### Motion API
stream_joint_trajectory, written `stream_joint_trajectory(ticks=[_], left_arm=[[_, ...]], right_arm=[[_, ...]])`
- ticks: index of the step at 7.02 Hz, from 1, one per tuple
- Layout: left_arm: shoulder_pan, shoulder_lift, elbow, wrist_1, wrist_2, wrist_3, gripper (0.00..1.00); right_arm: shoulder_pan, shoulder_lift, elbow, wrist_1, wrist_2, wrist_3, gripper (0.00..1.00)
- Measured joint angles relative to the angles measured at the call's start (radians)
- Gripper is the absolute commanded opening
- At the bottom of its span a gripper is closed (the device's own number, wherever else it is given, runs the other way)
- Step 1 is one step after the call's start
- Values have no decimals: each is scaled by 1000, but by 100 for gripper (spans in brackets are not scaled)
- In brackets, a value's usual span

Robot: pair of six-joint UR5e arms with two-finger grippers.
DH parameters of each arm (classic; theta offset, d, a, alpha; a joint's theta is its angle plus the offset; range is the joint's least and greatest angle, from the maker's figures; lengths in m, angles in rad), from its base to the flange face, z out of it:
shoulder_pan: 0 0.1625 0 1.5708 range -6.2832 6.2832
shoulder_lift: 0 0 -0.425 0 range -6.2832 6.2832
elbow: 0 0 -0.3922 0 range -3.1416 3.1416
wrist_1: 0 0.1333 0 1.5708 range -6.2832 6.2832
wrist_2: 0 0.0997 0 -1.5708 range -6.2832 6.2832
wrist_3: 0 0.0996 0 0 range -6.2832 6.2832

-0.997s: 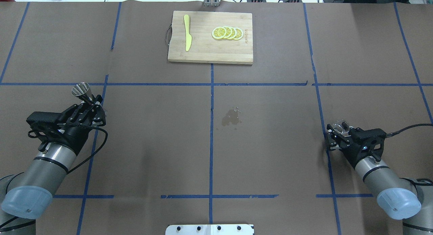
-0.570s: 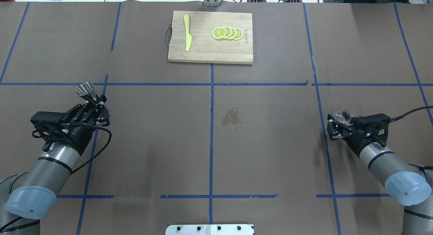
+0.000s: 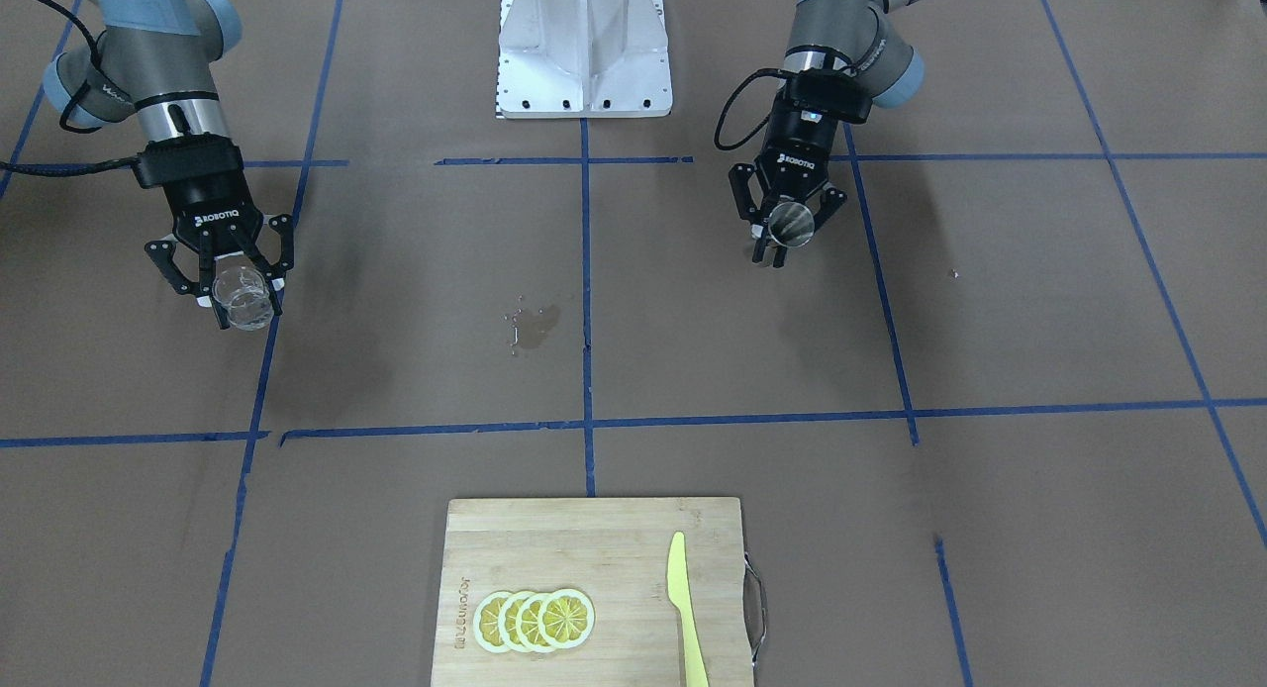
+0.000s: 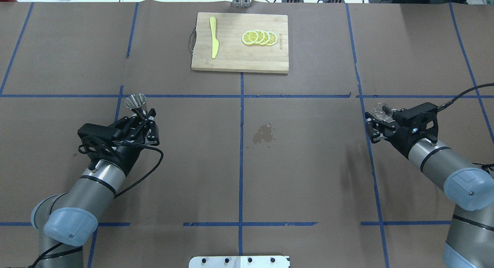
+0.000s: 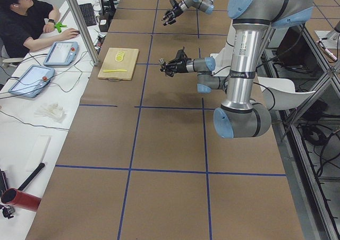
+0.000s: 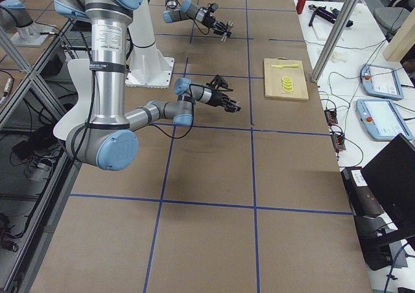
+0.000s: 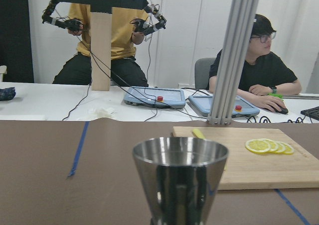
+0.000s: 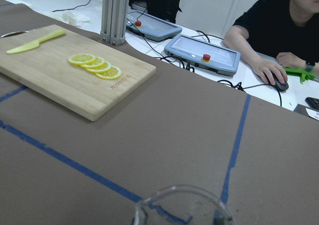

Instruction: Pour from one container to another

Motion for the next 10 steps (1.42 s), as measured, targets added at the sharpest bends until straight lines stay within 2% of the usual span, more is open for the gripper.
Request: stream_joint_trajectory(ticks=[3,4,7,10], left_arm=[[9,-110,7,0,-262,145,0],[10,-137,12,0,-319,164,0],[-10,-193,61,1,-414,180,0],[-37,-244,131,0,-428,183,0]], right_arm=[[49,157,89,-230,183,-106,0],[51,211,120,-316,232,-118,0],[45,304,227,-544,314,-228,0],[3,314,248,-579,322,-337,0]])
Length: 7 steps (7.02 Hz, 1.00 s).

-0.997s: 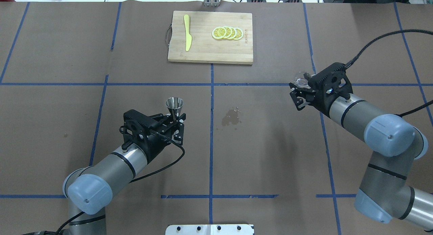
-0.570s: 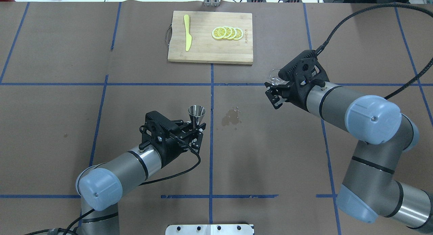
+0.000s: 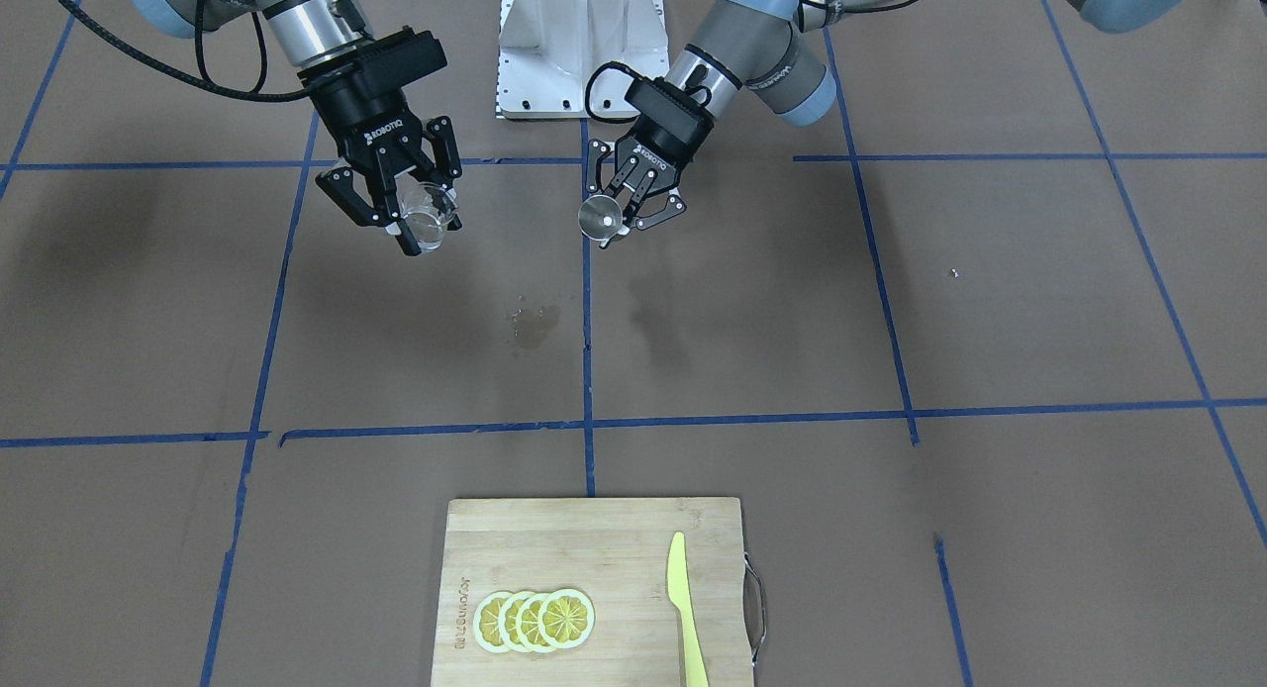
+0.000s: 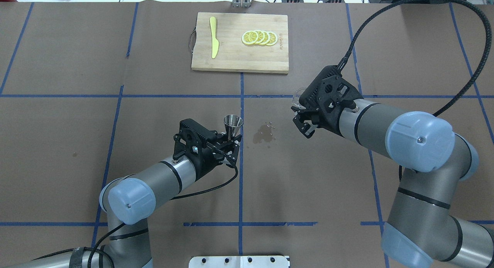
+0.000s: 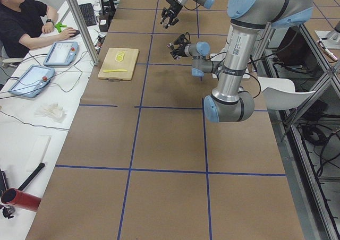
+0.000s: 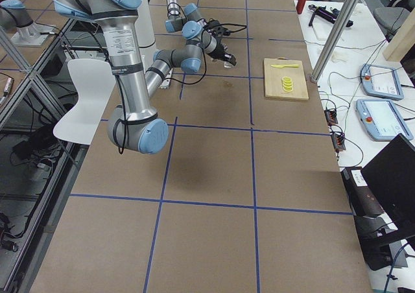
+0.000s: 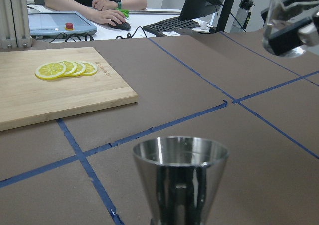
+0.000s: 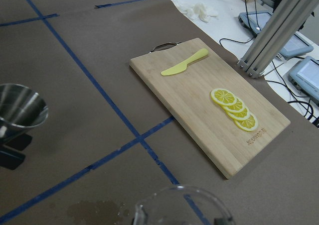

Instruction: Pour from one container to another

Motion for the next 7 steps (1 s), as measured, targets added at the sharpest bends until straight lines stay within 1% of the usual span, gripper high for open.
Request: stream_joint_trajectory(ticks=[3,6,7], left_arm=[[-6,-65,67,0,0,1,0],[-3,-101,91,0,-1,1,0],[0,-106,93,0,-1,1,0]], right_arm=[[-17,12,-2,-18,-4,-76,0],[-22,109,-6,-162,-15,-114,0],[-23,122,-9,-181,-21,-126,0]])
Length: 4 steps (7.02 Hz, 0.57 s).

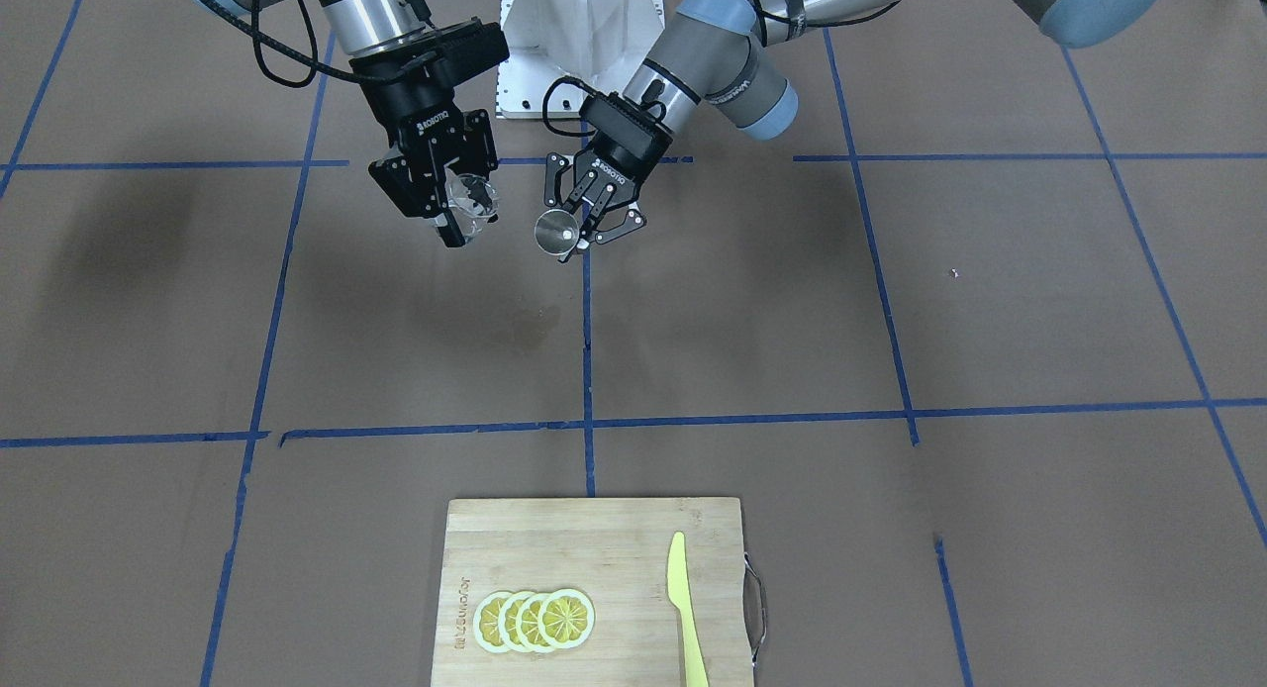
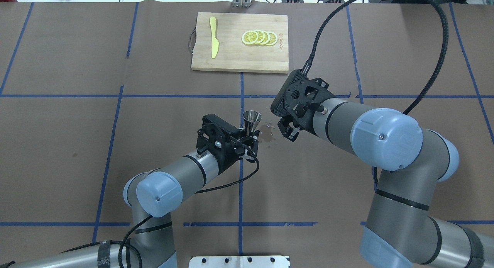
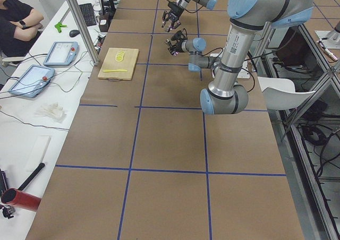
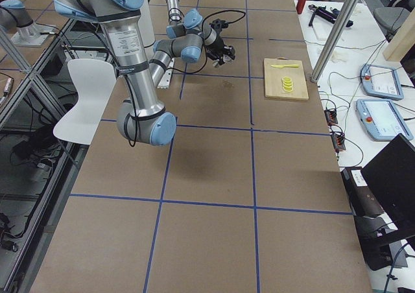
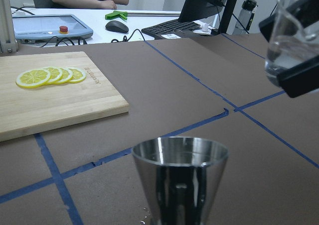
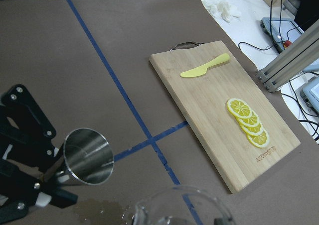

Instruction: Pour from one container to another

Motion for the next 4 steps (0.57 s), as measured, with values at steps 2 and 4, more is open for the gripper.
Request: stream_joint_trajectory(ticks=[2,4], left_arm=[[11,-8,1,0,2,0,0],[26,-15,5,1,9,0,0]], right_arm=[[-2,12,-9,-11,-10,-12,0],[-3,26,-19,-20,-28,-23,0]])
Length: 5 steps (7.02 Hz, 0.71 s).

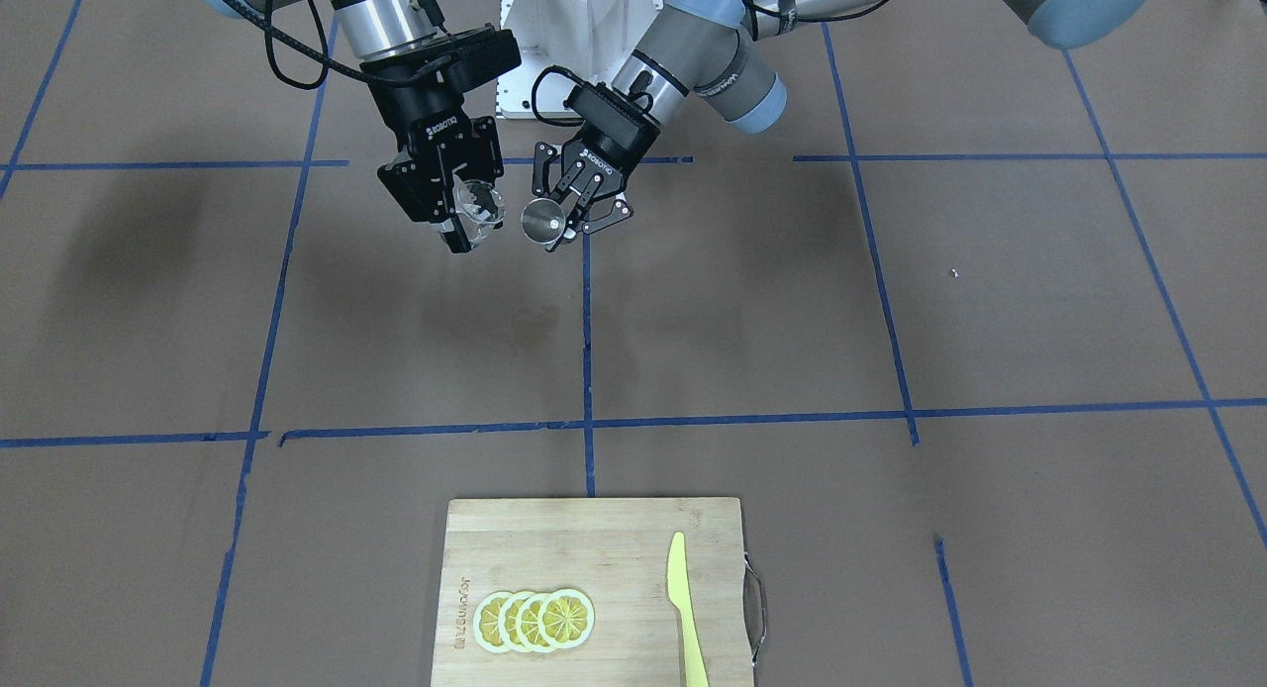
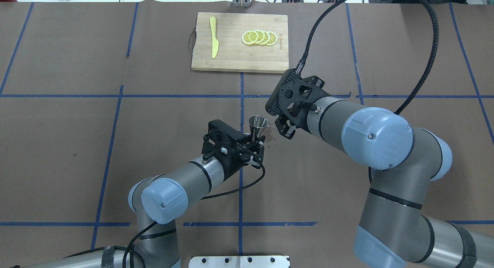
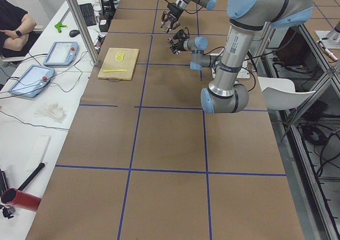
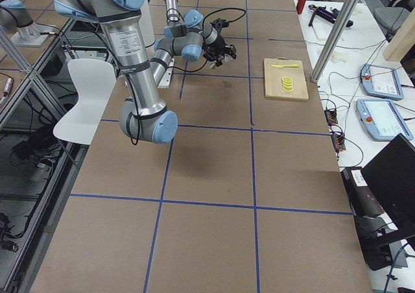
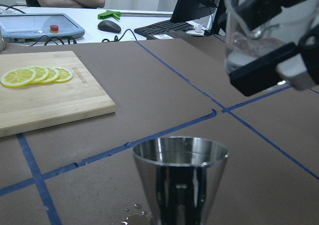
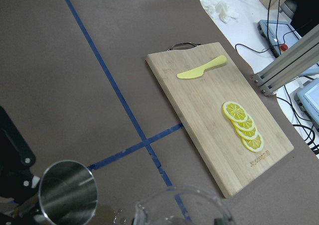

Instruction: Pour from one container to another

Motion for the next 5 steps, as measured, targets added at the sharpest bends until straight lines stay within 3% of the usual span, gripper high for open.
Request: stream_joint_trajectory(ticks=[5], left_arm=[[9,-10,9,-1,3,0,0]], right_arm=[[-50,55,-8,-94,-111,-75,0]])
